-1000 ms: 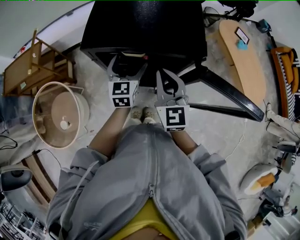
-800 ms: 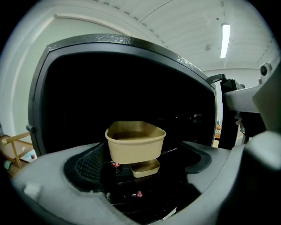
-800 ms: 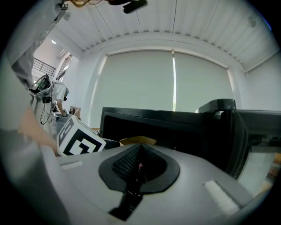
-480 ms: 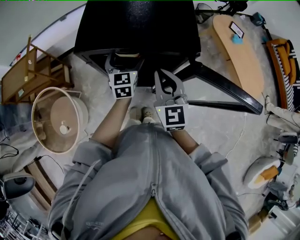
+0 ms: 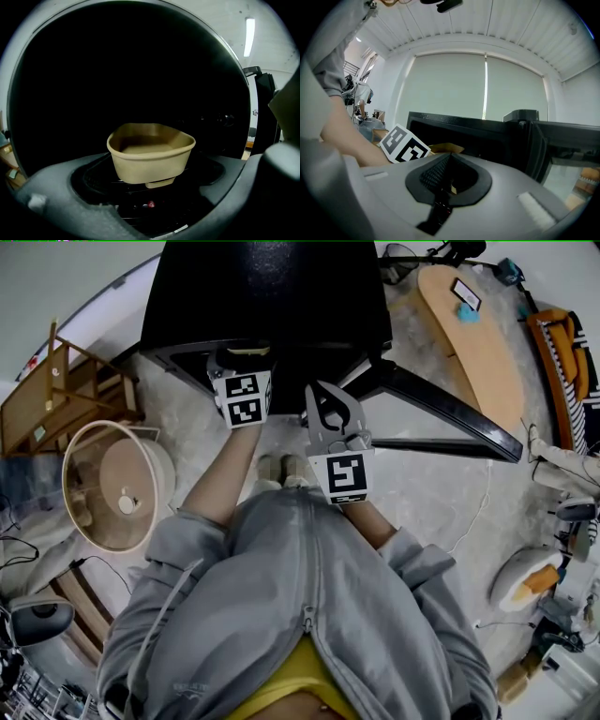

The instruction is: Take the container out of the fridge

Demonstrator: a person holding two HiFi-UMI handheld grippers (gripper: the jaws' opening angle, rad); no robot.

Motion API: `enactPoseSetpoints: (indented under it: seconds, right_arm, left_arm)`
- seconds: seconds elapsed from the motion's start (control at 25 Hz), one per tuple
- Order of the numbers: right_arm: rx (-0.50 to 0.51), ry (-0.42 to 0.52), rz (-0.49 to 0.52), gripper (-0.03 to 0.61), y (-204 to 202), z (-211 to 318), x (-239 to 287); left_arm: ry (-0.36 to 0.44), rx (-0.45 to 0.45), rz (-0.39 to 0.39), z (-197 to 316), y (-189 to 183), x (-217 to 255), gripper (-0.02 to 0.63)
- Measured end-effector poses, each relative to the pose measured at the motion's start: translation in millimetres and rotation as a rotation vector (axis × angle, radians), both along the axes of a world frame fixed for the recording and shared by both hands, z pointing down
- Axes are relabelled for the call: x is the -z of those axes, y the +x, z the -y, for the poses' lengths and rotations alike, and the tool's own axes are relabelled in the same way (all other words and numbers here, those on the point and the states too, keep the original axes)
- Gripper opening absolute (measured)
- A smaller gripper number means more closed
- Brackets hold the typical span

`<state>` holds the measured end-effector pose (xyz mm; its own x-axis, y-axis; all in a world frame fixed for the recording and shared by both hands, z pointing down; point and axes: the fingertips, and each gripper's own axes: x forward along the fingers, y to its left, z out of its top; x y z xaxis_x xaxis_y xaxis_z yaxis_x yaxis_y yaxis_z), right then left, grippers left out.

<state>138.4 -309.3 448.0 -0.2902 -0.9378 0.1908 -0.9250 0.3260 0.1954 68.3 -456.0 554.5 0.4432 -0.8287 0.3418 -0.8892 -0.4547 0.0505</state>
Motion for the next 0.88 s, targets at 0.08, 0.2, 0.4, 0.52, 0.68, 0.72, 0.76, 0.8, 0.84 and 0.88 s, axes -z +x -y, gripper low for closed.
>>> enactPoseSetpoints:
  seconds: [0.08, 0.2, 0.4, 0.52, 0.68, 0.72, 0.76, 0.8, 0.84, 0.88]
  right_arm:
    - [0.002, 0.0, -0.001, 0.0, -0.1, -0.3, 0.1]
    - [0.007, 0.0, 0.001, 0.0, -1.6, -0.3, 0.4]
    - [0.018, -0.001, 0.007, 0.0, -5.3, 0.8, -0.6]
    - [0.023, 0.002, 0.013, 0.0, -7.1, 1.5, -0.3]
    - [0.033, 0.008, 0.022, 0.0, -9.8, 1.8, 1.9]
    - [0.035, 0.01, 0.023, 0.0, -10.3, 1.7, 2.3]
    - [0.037, 0.011, 0.025, 0.0, -10.7, 1.4, 2.4]
    - [0.038, 0.011, 0.027, 0.0, -10.9, 1.1, 2.3]
    - [0.039, 0.012, 0.028, 0.0, -11.2, 0.6, 2.1]
    - [0.04, 0.013, 0.029, 0.0, -11.4, 0.1, 2.0]
  left_arm:
    - [-0.007, -0.006, -0.001, -2.4, 1.8, -1.2, 0.496]
    - [-0.019, -0.019, 0.001, -7.0, 1.4, -0.1, 0.489]
    - [0.002, -0.033, -0.009, -15.5, -1.8, 8.0, 0.486]
    - [0.018, -0.033, -0.021, -25.4, -4.9, 15.4, 0.485]
    - [0.035, -0.038, -0.036, -44.1, -9.1, 26.1, 0.483]
    - [0.039, -0.041, -0.038, -49.4, -10.2, 28.4, 0.483]
    - [0.042, -0.043, -0.042, -54.9, -11.5, 30.5, 0.483]
    - [0.043, -0.044, -0.048, -60.7, -13.0, 32.4, 0.483]
    - [0.041, -0.043, -0.054, -66.8, -14.9, 34.0, 0.483]
    - [0.037, -0.041, -0.061, -73.0, -17.1, 35.4, 0.483]
